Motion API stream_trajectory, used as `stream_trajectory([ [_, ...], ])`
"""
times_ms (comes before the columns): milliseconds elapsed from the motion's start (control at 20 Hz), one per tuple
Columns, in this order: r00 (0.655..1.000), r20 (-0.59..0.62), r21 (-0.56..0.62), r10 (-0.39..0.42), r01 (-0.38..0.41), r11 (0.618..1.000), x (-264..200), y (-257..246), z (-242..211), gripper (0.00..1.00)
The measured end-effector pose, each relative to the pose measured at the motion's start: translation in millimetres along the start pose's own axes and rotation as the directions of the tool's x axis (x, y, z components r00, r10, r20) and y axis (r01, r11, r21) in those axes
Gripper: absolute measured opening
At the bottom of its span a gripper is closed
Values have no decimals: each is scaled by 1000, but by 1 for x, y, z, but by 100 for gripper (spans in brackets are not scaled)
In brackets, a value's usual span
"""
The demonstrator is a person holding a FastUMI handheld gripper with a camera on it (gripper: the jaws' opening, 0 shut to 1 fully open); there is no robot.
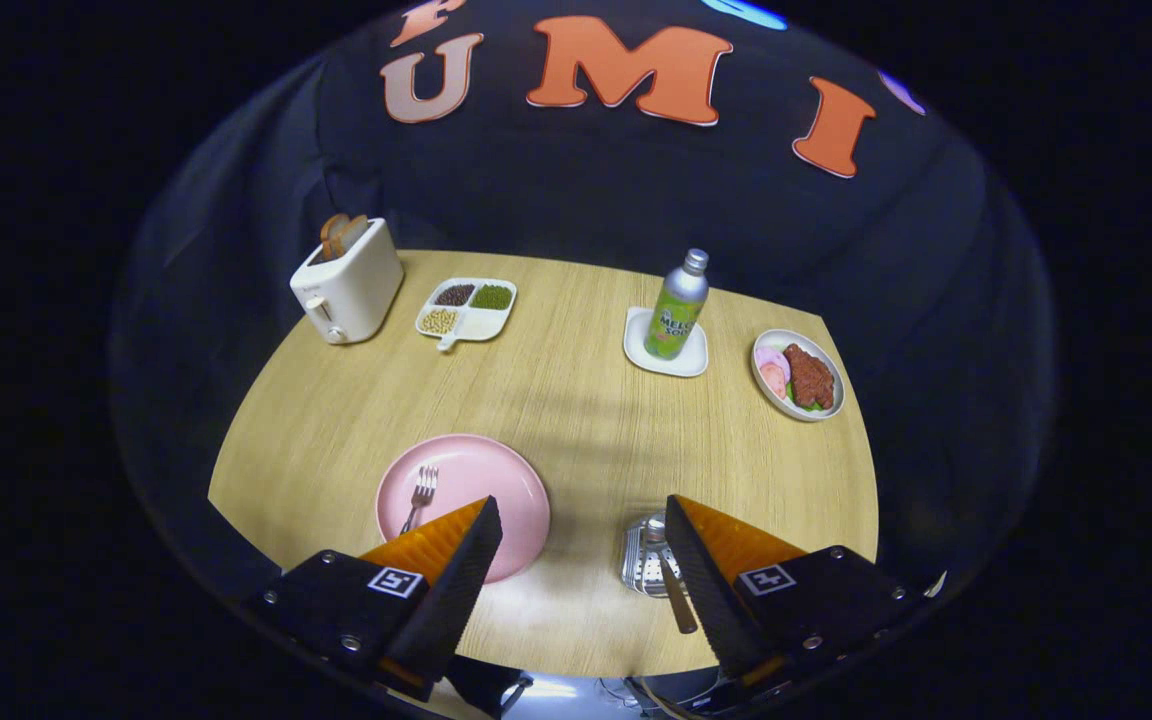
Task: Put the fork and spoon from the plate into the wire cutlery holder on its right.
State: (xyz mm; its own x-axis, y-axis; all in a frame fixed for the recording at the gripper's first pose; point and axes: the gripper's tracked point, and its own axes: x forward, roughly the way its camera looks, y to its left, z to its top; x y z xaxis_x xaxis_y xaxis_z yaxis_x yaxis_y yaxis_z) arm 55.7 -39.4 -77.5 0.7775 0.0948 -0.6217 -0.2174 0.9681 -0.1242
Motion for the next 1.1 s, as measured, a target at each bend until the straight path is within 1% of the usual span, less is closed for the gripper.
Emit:
stream_trajectory([
  [200,996,91,30,-17,15,999,4,31,-1,99],
  [500,987,158,95,-15,0,995,16,79,-20,99],
  [700,985,172,98,-18,1,995,30,107,-38,99],
  [1100,988,152,57,16,-25,998,64,159,-76,99],
])
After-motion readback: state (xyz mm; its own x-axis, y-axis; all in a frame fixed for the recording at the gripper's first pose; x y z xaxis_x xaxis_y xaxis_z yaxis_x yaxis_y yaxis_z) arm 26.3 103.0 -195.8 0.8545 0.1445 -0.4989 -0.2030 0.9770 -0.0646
